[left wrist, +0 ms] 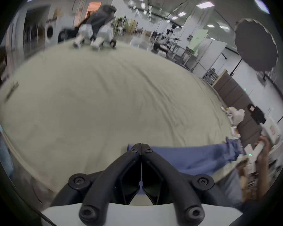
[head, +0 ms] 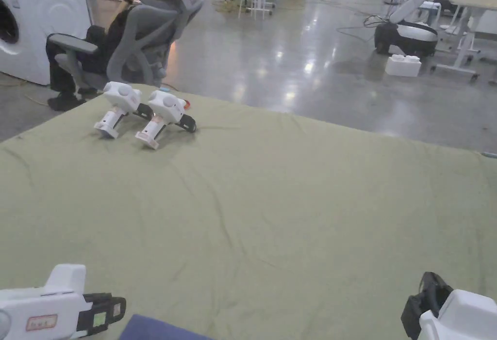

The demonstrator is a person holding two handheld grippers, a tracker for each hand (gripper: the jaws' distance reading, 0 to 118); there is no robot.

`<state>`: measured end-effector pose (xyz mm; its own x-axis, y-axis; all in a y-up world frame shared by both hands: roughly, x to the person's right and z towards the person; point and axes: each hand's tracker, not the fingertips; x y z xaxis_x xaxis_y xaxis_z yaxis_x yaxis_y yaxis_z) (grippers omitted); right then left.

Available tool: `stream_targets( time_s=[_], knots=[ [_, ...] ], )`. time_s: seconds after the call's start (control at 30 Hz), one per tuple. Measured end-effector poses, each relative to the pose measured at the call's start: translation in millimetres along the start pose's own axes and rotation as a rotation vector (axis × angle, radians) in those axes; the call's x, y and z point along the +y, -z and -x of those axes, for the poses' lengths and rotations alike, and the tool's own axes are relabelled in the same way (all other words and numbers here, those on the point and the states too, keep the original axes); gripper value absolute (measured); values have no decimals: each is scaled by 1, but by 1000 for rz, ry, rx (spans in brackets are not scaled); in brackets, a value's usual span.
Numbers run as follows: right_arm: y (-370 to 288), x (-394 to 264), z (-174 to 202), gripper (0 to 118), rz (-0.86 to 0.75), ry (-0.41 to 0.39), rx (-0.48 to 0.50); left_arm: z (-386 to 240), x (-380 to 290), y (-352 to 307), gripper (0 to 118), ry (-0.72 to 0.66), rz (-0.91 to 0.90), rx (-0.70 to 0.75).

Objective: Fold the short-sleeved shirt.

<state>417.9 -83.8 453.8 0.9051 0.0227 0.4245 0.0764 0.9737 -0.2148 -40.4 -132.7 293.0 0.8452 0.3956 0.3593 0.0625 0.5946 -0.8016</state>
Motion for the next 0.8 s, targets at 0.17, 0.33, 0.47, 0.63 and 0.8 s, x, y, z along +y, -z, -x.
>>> stream_targets(
  time_s=[0.17, 0.33, 0.47, 0.63, 0.8],
  knots=[
    [5, -4, -4, 1, 34, 17, -8, 48, -5, -2, 60, -175, 84, -196],
    [5, -7, -6, 1, 50, 10, -16, 84, -6, 18, 86, -329, 124, -309],
    [5, -12, -9, 1, 67, 5, -22, 105, -12, 42, 85, -449, 144, -445],
    [4, -16, -11, 1, 76, 7, -42, 88, -21, 58, 58, -456, 182, -537],
    [5, -18, -11, 1, 87, -2, -40, 45, -27, 65, 19, -399, 238, -422]
  ],
)
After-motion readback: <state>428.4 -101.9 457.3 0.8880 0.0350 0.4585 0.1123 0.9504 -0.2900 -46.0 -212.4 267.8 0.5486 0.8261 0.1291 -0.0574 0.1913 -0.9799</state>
